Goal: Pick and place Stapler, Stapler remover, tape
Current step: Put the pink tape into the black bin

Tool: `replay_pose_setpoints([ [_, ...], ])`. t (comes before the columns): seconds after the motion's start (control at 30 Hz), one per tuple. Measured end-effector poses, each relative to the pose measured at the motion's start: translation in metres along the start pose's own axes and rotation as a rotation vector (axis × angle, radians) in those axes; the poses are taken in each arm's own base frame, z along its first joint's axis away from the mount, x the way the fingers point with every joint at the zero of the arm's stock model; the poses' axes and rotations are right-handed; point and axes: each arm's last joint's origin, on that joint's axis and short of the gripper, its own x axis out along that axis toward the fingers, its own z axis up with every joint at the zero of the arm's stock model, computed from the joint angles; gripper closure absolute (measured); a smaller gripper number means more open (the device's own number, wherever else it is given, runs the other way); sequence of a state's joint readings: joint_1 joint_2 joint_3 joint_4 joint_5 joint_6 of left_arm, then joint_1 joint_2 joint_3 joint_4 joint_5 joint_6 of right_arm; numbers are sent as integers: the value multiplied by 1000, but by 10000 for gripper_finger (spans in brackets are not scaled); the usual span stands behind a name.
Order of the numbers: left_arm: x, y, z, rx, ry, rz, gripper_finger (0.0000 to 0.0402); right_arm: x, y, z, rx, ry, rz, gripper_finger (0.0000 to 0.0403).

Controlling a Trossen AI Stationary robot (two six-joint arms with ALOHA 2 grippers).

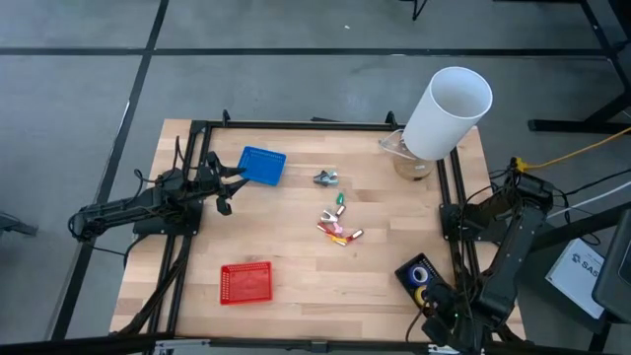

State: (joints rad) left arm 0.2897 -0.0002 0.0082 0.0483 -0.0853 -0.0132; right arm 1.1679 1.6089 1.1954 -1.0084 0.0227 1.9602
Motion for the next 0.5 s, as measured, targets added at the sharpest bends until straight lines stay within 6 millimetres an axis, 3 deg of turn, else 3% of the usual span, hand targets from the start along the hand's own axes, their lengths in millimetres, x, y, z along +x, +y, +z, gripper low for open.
replay_pose_setpoints([
  [0.2, 0, 0, 0, 0, 0, 0, 253, 1, -5, 3, -2, -58, -35, 367],
  [0.5, 0, 0, 0, 0, 0, 0, 253, 23, -11, 17, 24, -129, -33, 367],
])
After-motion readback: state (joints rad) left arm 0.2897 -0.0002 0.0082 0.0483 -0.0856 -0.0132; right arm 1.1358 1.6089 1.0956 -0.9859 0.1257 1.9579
